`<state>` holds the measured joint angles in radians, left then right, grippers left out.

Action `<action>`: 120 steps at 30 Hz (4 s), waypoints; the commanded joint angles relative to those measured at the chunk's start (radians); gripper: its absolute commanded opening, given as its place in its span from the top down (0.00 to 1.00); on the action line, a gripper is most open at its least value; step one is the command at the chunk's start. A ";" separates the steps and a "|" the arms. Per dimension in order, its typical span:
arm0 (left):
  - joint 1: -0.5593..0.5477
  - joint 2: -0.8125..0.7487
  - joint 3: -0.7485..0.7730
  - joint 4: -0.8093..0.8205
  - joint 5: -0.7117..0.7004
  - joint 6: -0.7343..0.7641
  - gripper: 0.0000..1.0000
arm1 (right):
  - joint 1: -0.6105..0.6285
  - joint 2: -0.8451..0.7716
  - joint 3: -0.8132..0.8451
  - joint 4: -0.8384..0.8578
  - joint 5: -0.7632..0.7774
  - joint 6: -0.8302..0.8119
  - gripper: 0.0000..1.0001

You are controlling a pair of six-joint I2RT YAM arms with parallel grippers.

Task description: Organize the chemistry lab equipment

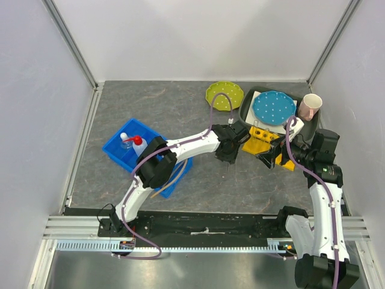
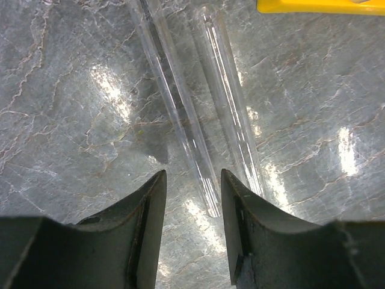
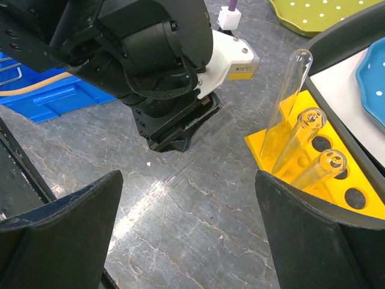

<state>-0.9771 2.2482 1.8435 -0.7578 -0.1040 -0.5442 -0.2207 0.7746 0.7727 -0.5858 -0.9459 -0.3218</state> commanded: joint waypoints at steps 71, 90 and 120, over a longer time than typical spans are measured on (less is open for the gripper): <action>-0.195 -0.926 -0.978 0.979 0.096 0.173 0.83 | 0.201 0.497 0.456 -0.781 -0.202 -0.482 0.02; -0.235 -0.857 -0.942 1.000 0.161 0.184 0.83 | 0.285 0.572 0.484 -0.773 -0.240 -0.421 0.16; -0.224 -0.946 -0.906 0.830 0.080 0.315 0.28 | 0.256 0.496 0.487 -0.686 -0.110 -0.292 0.86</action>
<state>-1.2083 1.3811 0.8879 0.1215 0.0269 -0.3046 0.0666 1.3247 1.2163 -1.3430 -1.1191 -0.6903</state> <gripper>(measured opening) 0.687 0.257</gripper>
